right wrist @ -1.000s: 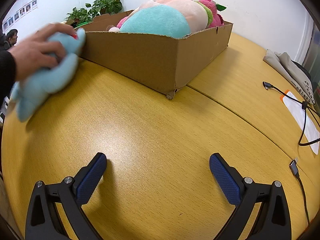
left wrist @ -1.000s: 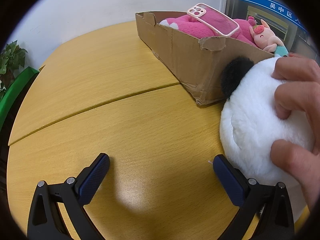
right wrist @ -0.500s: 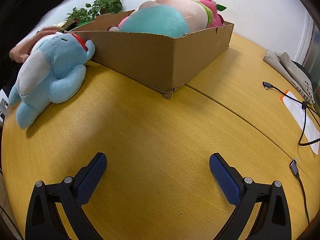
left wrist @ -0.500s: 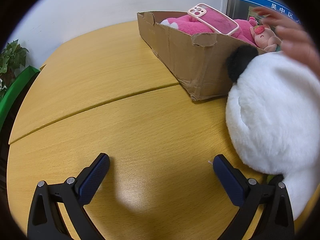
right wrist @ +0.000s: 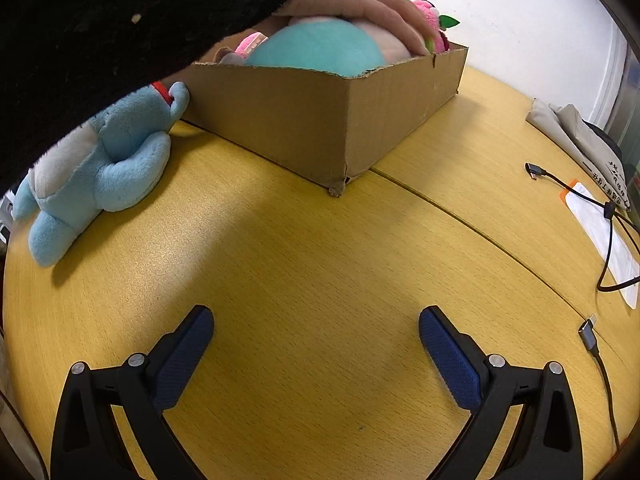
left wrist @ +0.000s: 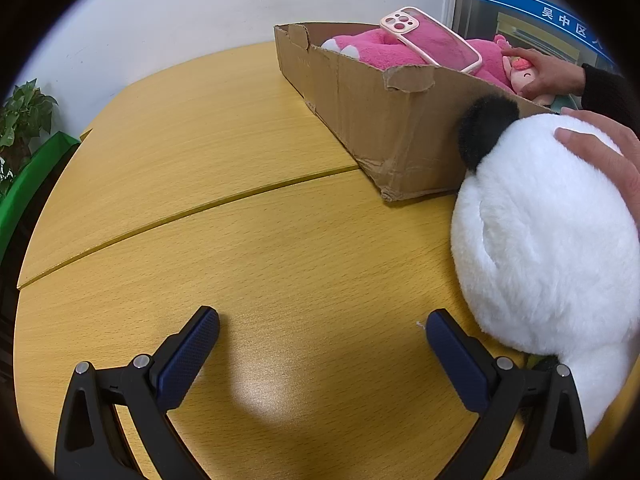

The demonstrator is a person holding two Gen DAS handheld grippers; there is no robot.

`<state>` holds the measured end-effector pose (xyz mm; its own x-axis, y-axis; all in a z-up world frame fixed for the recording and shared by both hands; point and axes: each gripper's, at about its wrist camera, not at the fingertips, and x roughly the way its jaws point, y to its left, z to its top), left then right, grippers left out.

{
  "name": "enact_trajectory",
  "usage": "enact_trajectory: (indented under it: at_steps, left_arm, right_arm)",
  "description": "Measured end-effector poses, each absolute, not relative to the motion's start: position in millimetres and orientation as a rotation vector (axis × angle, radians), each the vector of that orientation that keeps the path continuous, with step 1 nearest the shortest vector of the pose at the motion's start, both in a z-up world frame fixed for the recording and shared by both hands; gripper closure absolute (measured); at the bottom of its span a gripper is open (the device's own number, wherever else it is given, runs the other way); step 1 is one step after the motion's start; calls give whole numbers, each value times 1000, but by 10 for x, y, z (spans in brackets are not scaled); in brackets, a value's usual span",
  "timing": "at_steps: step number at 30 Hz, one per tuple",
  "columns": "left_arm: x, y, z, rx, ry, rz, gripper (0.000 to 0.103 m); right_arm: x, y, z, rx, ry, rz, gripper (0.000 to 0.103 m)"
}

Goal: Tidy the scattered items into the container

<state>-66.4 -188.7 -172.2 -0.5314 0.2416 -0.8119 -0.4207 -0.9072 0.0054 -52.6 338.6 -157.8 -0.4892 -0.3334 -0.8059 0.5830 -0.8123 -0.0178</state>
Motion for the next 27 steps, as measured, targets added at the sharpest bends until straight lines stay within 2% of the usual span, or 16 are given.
enact_trajectory:
  at_steps: [27]
  left_arm:
    - [-732, -1926, -1629, -1271, 258, 2478, 0]
  right_arm:
    - [-528, 3393, -1578, 1152, 394, -2291, 0]
